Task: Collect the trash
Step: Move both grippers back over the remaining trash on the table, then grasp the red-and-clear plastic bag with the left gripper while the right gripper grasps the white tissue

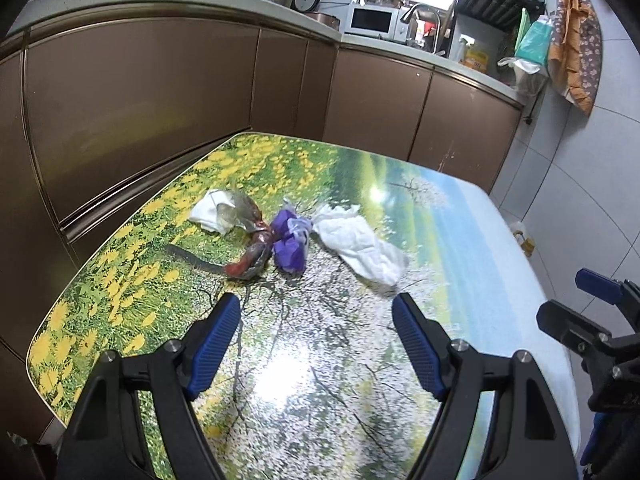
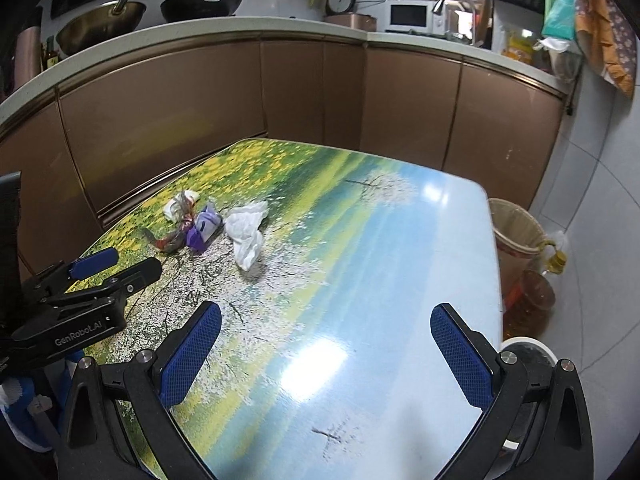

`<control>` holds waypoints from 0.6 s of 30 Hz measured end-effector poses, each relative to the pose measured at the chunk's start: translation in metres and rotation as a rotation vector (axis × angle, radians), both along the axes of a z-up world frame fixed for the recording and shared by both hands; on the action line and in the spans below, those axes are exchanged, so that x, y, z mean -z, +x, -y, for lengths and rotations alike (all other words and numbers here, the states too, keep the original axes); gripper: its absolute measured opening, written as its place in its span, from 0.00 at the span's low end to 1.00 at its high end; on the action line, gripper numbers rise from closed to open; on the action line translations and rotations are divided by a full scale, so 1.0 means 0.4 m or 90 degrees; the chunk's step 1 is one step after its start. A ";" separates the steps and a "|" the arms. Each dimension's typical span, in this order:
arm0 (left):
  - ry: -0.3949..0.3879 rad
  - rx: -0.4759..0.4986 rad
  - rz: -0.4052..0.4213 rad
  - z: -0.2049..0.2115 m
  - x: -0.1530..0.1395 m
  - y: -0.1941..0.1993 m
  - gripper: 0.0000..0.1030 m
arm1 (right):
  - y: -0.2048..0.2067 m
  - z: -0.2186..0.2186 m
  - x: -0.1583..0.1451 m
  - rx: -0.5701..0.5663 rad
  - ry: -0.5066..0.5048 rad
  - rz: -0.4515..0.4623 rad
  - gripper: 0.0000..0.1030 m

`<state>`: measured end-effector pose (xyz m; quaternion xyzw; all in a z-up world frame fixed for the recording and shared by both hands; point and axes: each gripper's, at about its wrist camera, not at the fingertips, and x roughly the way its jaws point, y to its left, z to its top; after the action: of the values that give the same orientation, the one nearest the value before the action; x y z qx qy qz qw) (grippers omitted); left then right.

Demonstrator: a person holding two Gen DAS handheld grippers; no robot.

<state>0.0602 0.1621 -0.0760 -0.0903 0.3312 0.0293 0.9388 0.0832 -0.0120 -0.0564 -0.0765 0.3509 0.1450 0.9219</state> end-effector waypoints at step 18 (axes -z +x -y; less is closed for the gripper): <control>-0.068 -0.022 -0.033 -0.190 0.063 0.058 0.75 | 0.117 -0.091 0.085 -0.127 0.001 -0.076 0.81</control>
<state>0.0833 0.2382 -0.1011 -0.1453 0.3550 0.0297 0.9231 0.1301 0.0245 -0.0904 -0.1014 0.3955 0.2406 0.8806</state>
